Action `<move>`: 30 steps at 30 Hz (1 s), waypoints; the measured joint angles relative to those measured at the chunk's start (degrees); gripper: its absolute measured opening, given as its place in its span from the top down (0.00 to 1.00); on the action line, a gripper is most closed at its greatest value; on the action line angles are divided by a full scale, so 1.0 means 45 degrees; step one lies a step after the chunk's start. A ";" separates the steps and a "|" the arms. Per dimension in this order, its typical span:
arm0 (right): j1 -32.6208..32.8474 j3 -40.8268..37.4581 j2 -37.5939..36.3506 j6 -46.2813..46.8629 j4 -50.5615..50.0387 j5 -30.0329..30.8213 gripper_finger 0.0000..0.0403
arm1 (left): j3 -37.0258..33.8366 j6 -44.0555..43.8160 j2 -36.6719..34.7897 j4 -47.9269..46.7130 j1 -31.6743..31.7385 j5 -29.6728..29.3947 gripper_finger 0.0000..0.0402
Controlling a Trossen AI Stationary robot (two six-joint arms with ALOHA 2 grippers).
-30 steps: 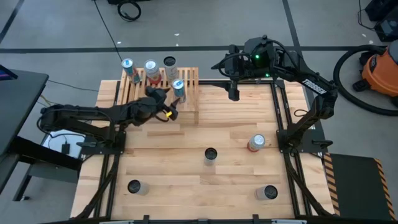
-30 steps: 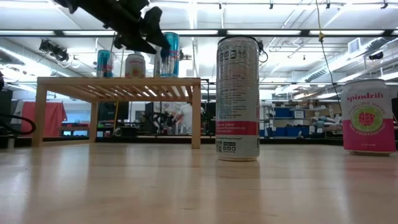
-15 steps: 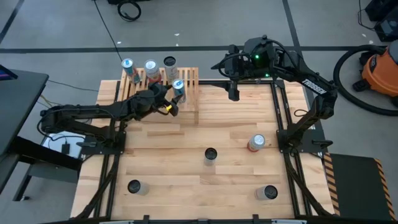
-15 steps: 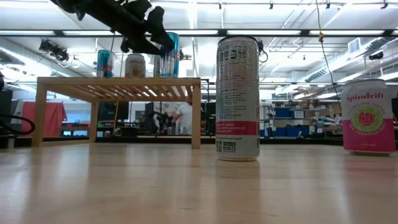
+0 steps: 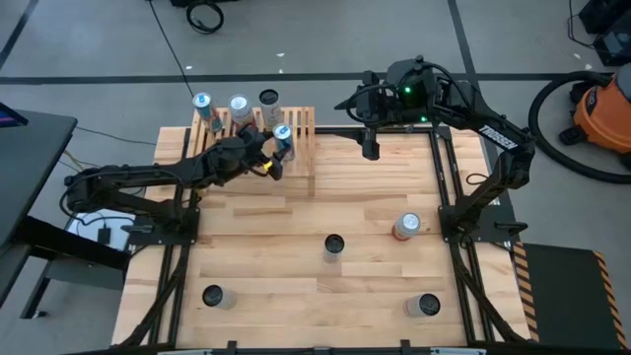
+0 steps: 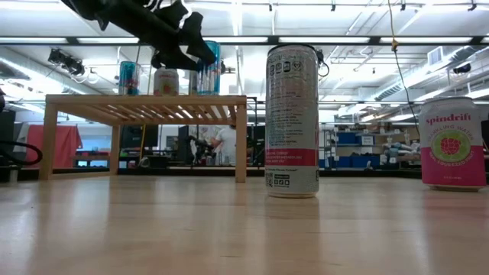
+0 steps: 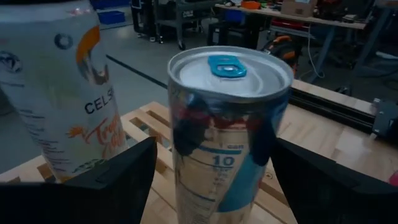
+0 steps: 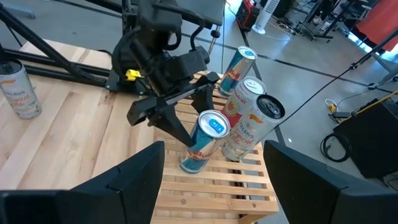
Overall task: Place canned beverage on shelf
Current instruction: Put the blue soda can on the shelf aligned with the other blue soda can
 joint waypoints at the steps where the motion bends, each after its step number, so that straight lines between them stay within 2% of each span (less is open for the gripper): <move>1: 0.0000 0.0000 0.0000 0.0000 0.0000 0.0000 0.30 | 0.0000 0.0031 0.0062 0.0024 -0.0003 0.0005 0.22; 14: -0.0015 0.0000 0.0000 0.0000 0.0000 0.0005 0.30 | -0.0005 0.0099 0.0087 -0.0019 -0.0003 -0.0005 0.44; 24: -0.0010 0.0000 0.0000 0.0000 -0.0003 0.0005 0.30 | -0.0005 0.0365 0.0078 -0.0029 -0.0195 -0.0043 0.45; 30: -0.0015 0.0000 0.0000 0.0000 -0.0007 0.0040 0.30 | -0.0015 0.0398 -0.0444 -0.0529 -0.0277 0.0056 0.45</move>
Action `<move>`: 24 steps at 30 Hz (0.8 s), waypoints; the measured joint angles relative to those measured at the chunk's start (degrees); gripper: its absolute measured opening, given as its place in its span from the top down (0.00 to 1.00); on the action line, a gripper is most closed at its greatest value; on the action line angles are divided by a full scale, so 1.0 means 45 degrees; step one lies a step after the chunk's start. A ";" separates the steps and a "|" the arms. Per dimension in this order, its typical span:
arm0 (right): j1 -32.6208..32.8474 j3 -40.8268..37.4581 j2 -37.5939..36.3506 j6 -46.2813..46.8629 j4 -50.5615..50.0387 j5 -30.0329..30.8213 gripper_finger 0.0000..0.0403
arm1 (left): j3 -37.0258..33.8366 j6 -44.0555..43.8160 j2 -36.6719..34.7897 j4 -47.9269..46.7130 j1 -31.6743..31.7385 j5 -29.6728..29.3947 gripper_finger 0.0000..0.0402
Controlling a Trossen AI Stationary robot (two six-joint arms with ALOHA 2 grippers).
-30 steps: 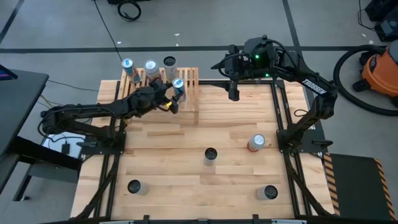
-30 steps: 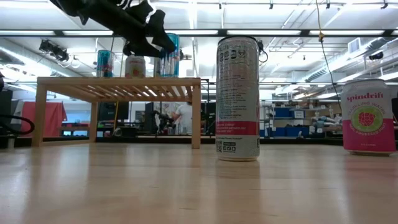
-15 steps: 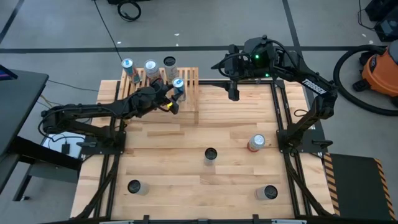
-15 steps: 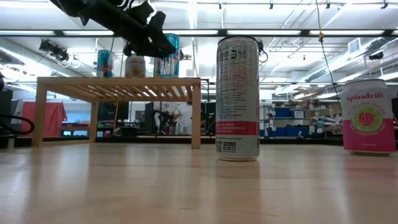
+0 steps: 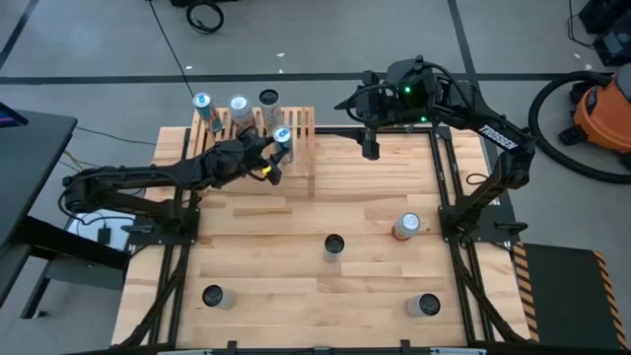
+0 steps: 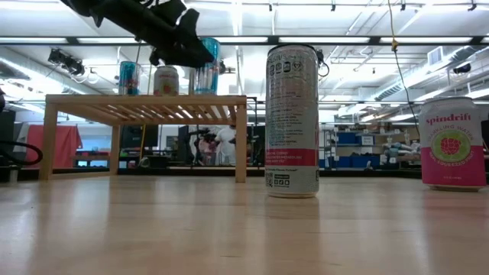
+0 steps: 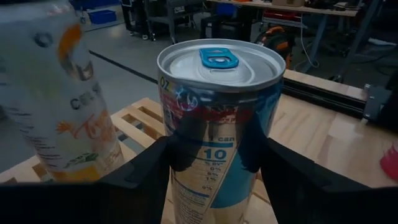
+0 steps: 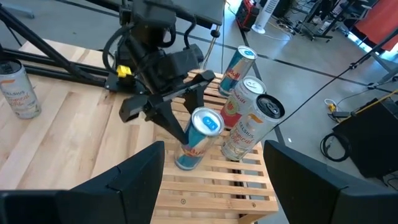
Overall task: Place canned beverage on shelf
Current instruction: Put the blue soda can on the shelf aligned with the other blue soda can
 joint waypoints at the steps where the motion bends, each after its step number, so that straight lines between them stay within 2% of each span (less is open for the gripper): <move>1: -0.0002 0.0000 0.0000 -0.0004 0.0002 0.0033 0.30 | 0.0000 0.0012 -0.0122 0.0016 0.0005 -0.0017 0.45; 6: -0.0010 0.0000 0.0000 -0.0005 -0.0003 0.0043 0.30 | 0.0005 0.0259 -0.0876 -0.0391 0.0012 -0.0056 0.45; 16: -0.0010 0.0000 0.0000 -0.0003 -0.0022 0.0059 0.30 | 0.0005 0.0173 -0.2968 -0.3143 0.0012 -0.0037 0.45; 20: -0.0010 0.0000 0.0000 0.0000 -0.0022 0.0062 0.30 | 0.0005 0.0163 -0.3887 -0.4326 0.0012 0.0776 0.45; 24: -0.0010 0.0000 0.0000 0.0000 -0.0022 0.0062 0.30 | 0.0005 0.0142 -0.4796 -0.5334 0.0045 0.0949 0.45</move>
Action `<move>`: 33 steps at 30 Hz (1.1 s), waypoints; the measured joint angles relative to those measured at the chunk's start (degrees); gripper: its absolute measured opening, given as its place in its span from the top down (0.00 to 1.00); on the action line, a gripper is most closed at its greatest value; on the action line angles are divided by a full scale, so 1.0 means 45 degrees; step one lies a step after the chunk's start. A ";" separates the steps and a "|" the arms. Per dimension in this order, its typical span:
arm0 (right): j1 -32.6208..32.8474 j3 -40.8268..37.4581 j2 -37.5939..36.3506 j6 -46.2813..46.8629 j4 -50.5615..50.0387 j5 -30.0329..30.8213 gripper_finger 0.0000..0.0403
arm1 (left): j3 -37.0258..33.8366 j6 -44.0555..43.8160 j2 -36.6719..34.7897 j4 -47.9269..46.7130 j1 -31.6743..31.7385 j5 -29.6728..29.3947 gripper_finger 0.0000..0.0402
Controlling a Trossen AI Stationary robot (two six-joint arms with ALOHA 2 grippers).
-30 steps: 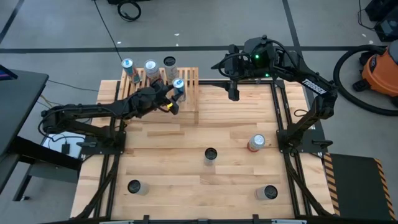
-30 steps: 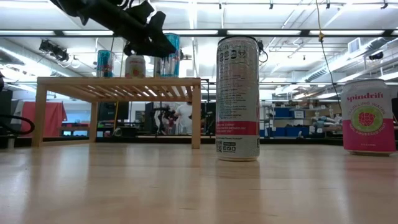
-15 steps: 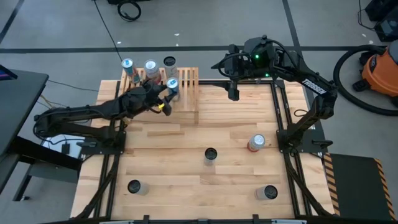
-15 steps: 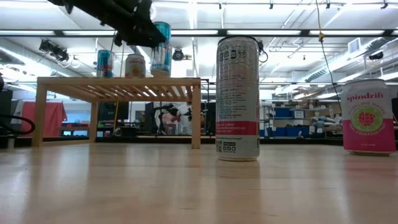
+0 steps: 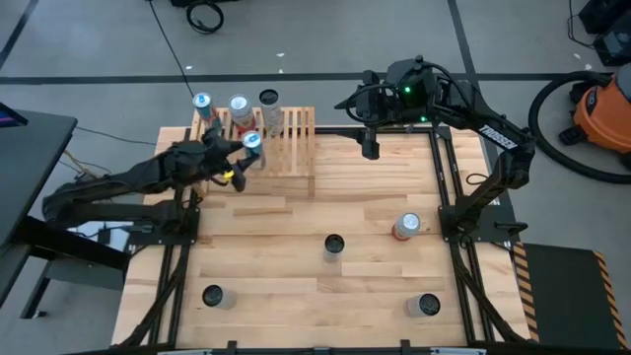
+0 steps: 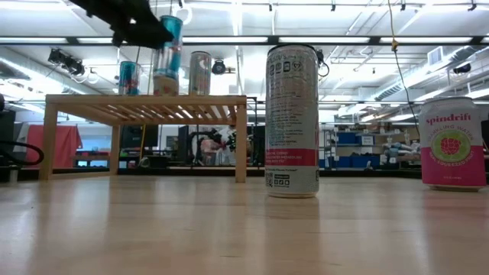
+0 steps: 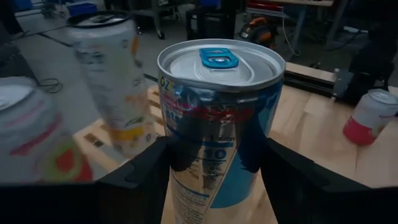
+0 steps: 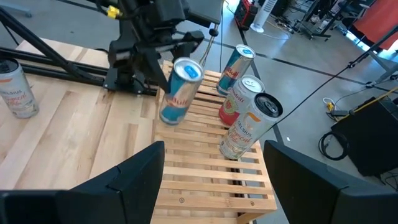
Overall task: Place canned beverage on shelf
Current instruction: Put the blue soda can on the shelf aligned with the other blue soda can
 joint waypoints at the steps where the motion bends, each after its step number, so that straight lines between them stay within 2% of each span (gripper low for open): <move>1: 0.0000 0.0000 0.0000 0.0000 0.0000 0.0000 0.30 | 0.0000 0.0001 -0.0236 -0.0239 0.0031 -0.0027 0.45; 13: -0.0002 0.0000 0.0000 0.0000 0.0000 0.0002 0.30 | 0.0010 0.0186 -0.2777 -0.2998 0.0601 0.0268 0.45; 30: 0.0000 0.0000 0.0005 0.0005 -0.0182 0.0000 0.30 | 0.0010 0.0785 -0.4161 -0.4697 0.2391 0.0641 0.44; 33: 0.0000 0.0000 0.0005 0.0005 -0.0195 0.0000 0.30 | 0.0010 0.0661 -0.4253 -0.4593 0.2747 0.0146 0.44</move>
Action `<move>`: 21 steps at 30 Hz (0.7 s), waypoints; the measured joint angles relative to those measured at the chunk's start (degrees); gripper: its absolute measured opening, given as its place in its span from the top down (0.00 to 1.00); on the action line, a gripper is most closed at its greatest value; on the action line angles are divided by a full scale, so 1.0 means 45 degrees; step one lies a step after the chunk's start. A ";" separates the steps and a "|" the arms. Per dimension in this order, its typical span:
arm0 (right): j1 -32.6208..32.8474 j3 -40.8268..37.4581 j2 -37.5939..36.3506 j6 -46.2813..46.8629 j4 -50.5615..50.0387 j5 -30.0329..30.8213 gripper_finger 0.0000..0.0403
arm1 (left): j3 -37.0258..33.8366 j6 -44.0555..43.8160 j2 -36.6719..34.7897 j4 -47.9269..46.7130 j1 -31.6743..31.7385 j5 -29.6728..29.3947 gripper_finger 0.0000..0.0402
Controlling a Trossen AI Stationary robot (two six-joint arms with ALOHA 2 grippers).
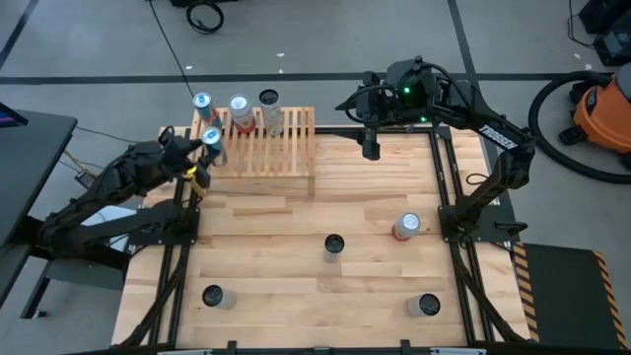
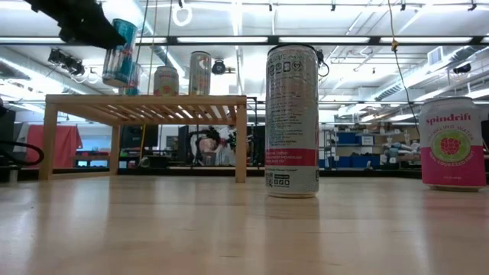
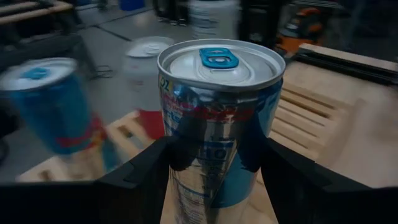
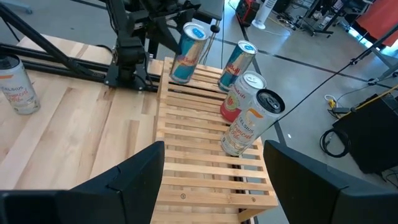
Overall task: Place canned beverage on shelf
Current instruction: Put the blue soda can on the shelf aligned with the other blue soda can
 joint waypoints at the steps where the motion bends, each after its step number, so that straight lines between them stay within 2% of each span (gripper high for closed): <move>1: 0.0000 0.0000 -0.0005 0.0000 -0.0019 0.0000 0.30 | 0.0000 -0.0080 -0.0010 0.0007 0.0096 -0.0187 0.44; 7: 0.0000 0.0000 -0.0002 0.0005 -0.0383 0.0000 0.30 | 0.0000 -0.0307 -0.0009 -0.0155 0.0481 -0.0357 0.44; 14: 0.0000 0.0000 0.0000 0.0005 -0.0432 0.0000 0.30 | 0.0000 -0.0916 -0.0003 -0.0998 0.1017 -0.1289 0.44; 21: 0.0000 0.0000 0.0000 0.0005 -0.0427 0.0000 0.30 | 0.0000 -0.0944 0.0010 -0.0943 0.1092 -0.1257 0.44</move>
